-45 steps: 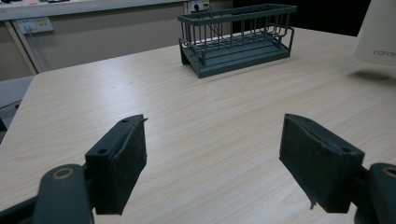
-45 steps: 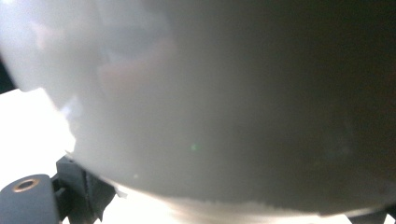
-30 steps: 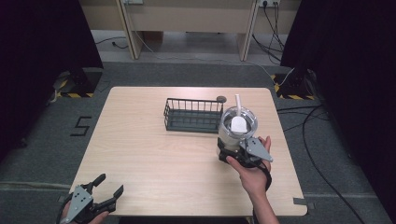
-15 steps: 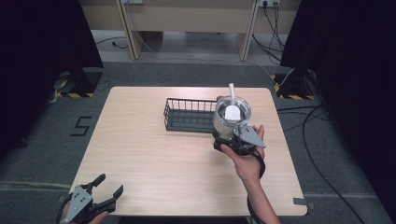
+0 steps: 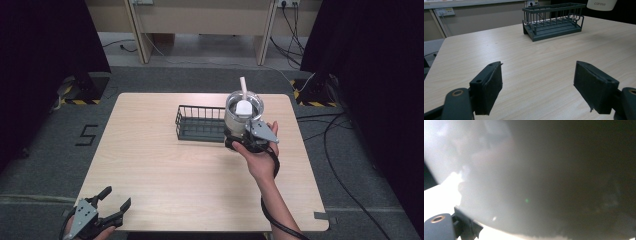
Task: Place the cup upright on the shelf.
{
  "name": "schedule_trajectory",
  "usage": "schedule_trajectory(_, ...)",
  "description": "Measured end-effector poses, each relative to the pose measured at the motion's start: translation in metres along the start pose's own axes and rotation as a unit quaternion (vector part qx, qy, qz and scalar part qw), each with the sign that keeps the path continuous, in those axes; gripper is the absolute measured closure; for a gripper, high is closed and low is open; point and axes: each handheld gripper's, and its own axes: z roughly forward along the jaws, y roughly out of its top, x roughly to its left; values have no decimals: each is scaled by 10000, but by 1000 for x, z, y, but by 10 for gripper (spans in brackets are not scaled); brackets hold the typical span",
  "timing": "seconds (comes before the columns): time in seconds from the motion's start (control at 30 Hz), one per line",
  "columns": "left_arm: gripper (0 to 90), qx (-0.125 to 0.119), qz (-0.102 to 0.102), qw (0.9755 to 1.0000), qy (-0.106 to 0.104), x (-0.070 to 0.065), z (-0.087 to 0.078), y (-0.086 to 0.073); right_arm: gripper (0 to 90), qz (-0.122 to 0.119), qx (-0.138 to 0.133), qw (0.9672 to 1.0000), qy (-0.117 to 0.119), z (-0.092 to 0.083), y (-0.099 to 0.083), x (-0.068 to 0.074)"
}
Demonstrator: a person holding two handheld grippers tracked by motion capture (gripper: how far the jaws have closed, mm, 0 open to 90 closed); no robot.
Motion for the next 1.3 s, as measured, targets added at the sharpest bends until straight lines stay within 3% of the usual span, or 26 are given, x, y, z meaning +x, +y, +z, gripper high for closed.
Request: schedule_trajectory(1.3,223,-32,-91,9999,93,1,-4,-1,103,45,-78,10000,29,53,45,5)
